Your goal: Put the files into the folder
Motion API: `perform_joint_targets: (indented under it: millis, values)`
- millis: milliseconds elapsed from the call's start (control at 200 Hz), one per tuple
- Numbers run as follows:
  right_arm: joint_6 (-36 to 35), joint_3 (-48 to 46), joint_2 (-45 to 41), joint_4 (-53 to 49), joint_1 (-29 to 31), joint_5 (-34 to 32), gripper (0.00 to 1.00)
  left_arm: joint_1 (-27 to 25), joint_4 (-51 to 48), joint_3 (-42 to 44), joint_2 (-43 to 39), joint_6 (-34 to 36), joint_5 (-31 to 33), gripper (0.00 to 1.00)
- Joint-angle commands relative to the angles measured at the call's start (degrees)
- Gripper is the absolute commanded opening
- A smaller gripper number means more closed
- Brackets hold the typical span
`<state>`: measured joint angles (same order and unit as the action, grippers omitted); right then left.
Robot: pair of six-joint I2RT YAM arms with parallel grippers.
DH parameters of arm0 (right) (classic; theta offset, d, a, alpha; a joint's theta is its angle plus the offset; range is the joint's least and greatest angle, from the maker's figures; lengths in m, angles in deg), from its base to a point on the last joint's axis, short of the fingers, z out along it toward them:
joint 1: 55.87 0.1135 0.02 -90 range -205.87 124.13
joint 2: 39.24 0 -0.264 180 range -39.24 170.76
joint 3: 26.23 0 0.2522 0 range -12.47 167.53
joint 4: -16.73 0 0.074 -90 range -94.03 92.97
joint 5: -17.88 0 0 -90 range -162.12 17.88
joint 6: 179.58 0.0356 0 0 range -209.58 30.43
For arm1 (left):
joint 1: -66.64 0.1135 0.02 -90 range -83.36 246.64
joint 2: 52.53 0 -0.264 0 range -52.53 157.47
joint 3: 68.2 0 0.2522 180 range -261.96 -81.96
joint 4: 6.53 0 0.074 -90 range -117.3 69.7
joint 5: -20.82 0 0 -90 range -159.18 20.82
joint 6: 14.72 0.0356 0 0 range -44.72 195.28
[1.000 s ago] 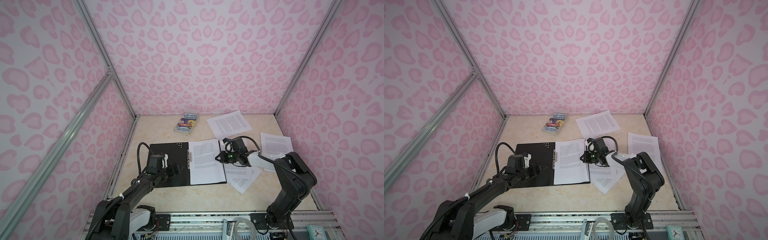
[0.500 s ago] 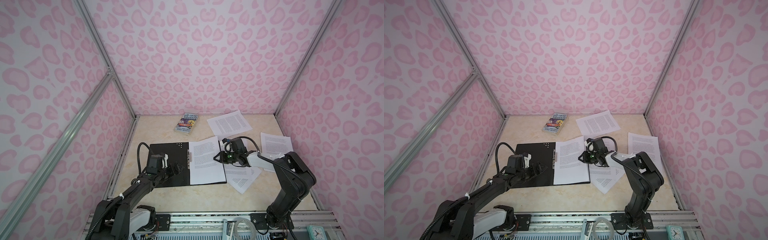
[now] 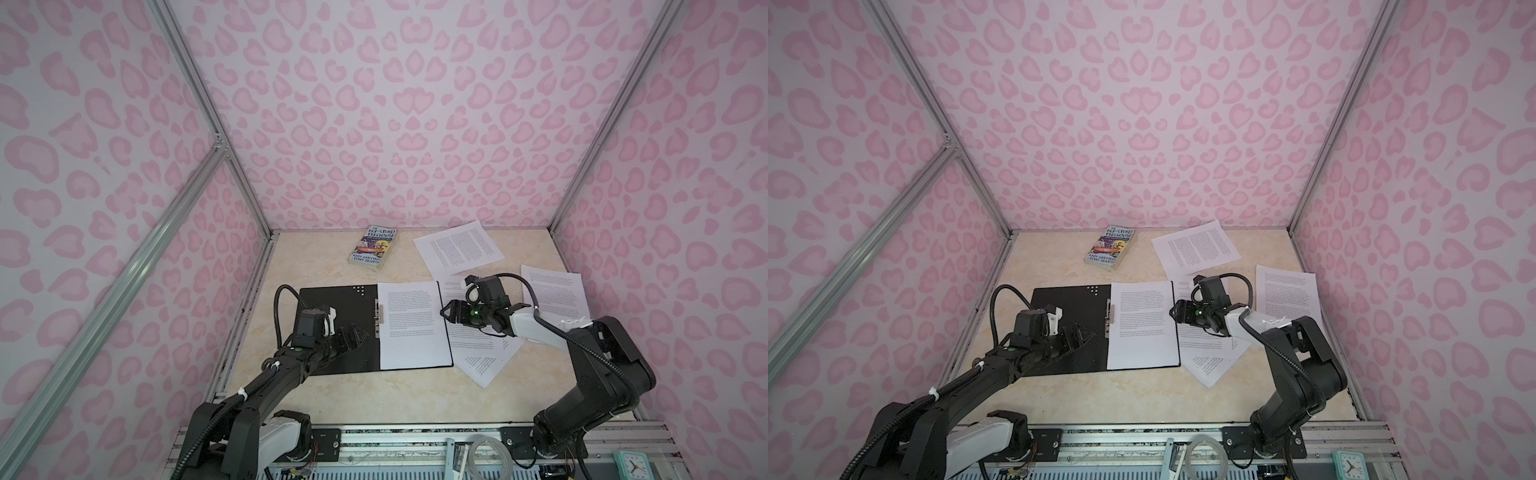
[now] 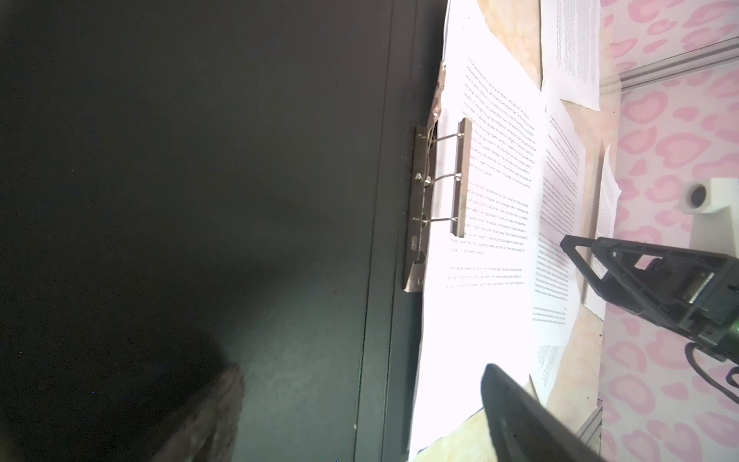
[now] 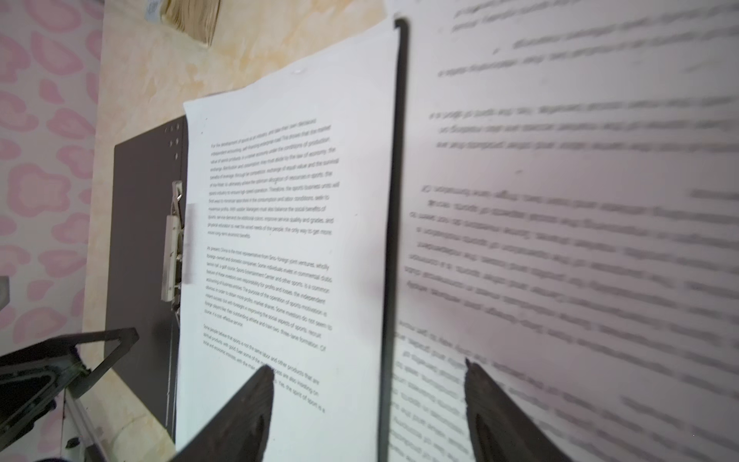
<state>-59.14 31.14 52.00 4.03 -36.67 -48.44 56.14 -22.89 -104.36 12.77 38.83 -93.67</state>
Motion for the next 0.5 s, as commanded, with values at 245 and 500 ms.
perform_joint_targets:
  millis: [245,500]
  values:
    - [4.09,-6.85,-4.41,4.00,-18.80,-6.41,0.83,-1.53,3.99,0.51,-0.79,-0.12,-3.28,0.96]
    - [5.21,-8.90,-1.83,6.27,-23.86,-0.23,0.83,-1.82,3.26,-0.27,2.74,0.06,-1.90,0.96]
